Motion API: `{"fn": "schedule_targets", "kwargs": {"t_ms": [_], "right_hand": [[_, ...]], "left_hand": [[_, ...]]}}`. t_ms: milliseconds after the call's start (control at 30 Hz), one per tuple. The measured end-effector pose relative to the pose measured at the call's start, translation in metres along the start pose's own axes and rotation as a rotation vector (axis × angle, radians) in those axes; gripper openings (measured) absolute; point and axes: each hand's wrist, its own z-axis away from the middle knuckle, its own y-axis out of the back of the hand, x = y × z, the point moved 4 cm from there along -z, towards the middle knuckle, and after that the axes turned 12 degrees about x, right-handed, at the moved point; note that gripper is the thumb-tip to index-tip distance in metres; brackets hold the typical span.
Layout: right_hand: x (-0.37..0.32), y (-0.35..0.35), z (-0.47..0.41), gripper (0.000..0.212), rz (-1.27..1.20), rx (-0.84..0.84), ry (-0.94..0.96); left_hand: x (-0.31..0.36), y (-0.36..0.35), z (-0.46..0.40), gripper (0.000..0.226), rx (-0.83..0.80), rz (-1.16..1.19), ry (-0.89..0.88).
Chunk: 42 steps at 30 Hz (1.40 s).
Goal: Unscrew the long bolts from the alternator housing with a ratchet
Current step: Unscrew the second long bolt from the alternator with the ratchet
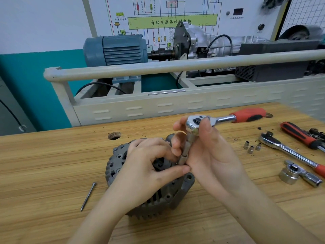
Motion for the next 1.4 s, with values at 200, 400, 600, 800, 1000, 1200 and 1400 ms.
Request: {"fn": "schedule_targets", "kwargs": {"t_ms": [200,400,600,800,1000,1200,1400], "right_hand": [[-0.0018,-0.0018,0.0019,0.033,0.000,-0.017,0.020],[0.0011,-0.0011,0.0005,0.040,-0.031,0.004,-0.016],[0.0004,-0.0006,0.0015,0.041,0.033,0.019,0.017],[-0.0027,-0.0035,0.0034,0.030,0.040,-0.014,0.056],[0.0008,-0.0003,0.0007,0.043,-0.005,0.009,-0.011],[-0.0008,-0.0028,0.0021,0.038,0.013,-0.005,0.016],[-0.0039,-0.0039,0.0048,0.026,-0.007,-0.032,0.055]], "left_hand": [[0.0023,0.0007,-0.0001,0.015,-0.017,0.001,-0.018],[0.0012,0.0004,0.0004,0.012,-0.041,-0.015,-0.029],[0.0007,-0.0002,-0.0003,0.022,0.000,-0.011,-0.002],[0.0011,0.0010,0.0006,0.018,0.002,0.001,-0.012],[0.0027,0.0002,-0.0010,0.008,-0.062,-0.016,-0.063],[0.0015,0.0003,0.0000,0.015,-0.040,-0.012,-0.041],[0.0015,-0.0001,-0.0002,0.016,-0.013,0.004,-0.030]]}}
